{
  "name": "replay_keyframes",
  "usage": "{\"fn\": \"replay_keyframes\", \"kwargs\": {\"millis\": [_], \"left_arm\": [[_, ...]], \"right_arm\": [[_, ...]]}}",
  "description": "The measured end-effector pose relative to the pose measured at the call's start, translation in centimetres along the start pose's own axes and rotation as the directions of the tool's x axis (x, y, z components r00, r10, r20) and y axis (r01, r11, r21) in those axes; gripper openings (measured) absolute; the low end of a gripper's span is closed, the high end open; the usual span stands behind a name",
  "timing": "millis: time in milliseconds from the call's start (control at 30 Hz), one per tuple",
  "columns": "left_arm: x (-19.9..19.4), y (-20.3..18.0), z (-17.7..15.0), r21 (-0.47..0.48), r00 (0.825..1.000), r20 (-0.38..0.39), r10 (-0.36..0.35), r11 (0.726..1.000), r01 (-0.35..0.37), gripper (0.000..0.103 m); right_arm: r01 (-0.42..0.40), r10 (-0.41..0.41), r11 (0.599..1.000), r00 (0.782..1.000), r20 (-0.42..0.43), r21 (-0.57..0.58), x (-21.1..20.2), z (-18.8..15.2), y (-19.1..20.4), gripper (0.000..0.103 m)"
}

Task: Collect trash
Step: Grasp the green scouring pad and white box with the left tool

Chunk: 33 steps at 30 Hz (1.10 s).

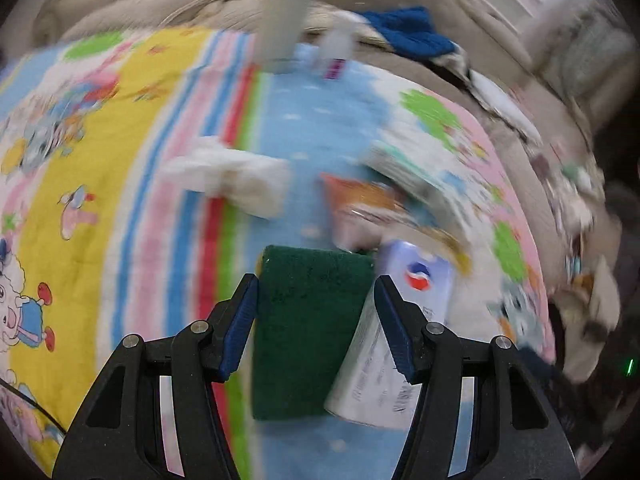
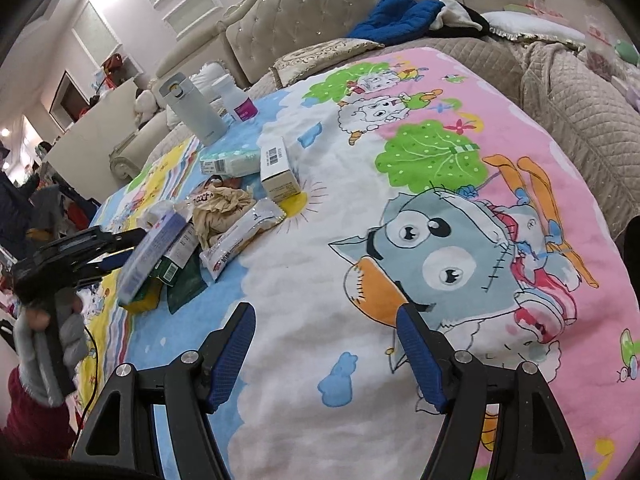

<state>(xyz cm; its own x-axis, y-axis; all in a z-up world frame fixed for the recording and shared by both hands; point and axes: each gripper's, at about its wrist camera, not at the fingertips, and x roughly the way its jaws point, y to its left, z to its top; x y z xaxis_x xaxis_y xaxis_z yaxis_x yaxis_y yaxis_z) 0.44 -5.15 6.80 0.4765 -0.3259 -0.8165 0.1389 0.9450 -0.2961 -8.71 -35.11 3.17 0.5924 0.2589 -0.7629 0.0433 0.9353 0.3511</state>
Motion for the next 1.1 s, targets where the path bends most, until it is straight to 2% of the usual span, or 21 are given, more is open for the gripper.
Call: {"fn": "replay_keyframes", "kwargs": {"millis": [100,167,267,433,600,700,933,1100], "left_arm": [[-1.0,-3.1,-1.3,0.106,0.999,0.040,0.023,0.994,-0.027,0.058],[-1.8,-4.4,-1.8,0.136,0.998,0.062,0.025,0.990,-0.034,0.058],[-2.7,-4.8,-1.5,0.143,0.996,0.085,0.005,0.990,-0.017,0.058],[-3.0,-5.0,-1.5,0.142,0.997,0.073,0.001,0.990,-0.011,0.058],[-4.5,-5.4,-1.7,0.149,0.992,0.127,-0.001,0.989,-0.018,0.058],[-4.0,-5.7,-1.7,0.150,0.996,0.082,-0.018,0.989,0.006,0.058],[-0.1,-6.9,-4.4,0.141,0.999,-0.034,0.007,0.990,-0.002,0.058],[2.1,-8.3,-5.5,0.167,0.998,-0.035,0.048,0.985,-0.042,0.058]], "right_arm": [[0.013,-0.013,1.000,1.000,0.001,0.025,-0.1,0.1,-0.7,0.071],[0.010,-0.010,0.999,1.000,0.004,0.037,-0.4,0.1,-1.1,0.071],[0.014,-0.014,0.999,1.000,0.011,0.033,-0.9,0.1,-1.2,0.071],[-0.007,0.006,0.999,1.000,0.022,0.035,-1.3,0.1,-1.2,0.072],[-0.011,0.011,0.999,1.000,0.008,0.037,-0.6,-0.1,-1.1,0.073],[-0.013,0.013,0.999,1.000,0.004,0.033,-0.5,-0.2,-1.0,0.073],[-0.014,0.014,0.999,1.000,0.008,0.037,-0.4,0.1,-1.3,0.073],[-0.014,0.014,0.999,1.000,0.002,0.041,-0.1,0.2,-1.5,0.073]]}}
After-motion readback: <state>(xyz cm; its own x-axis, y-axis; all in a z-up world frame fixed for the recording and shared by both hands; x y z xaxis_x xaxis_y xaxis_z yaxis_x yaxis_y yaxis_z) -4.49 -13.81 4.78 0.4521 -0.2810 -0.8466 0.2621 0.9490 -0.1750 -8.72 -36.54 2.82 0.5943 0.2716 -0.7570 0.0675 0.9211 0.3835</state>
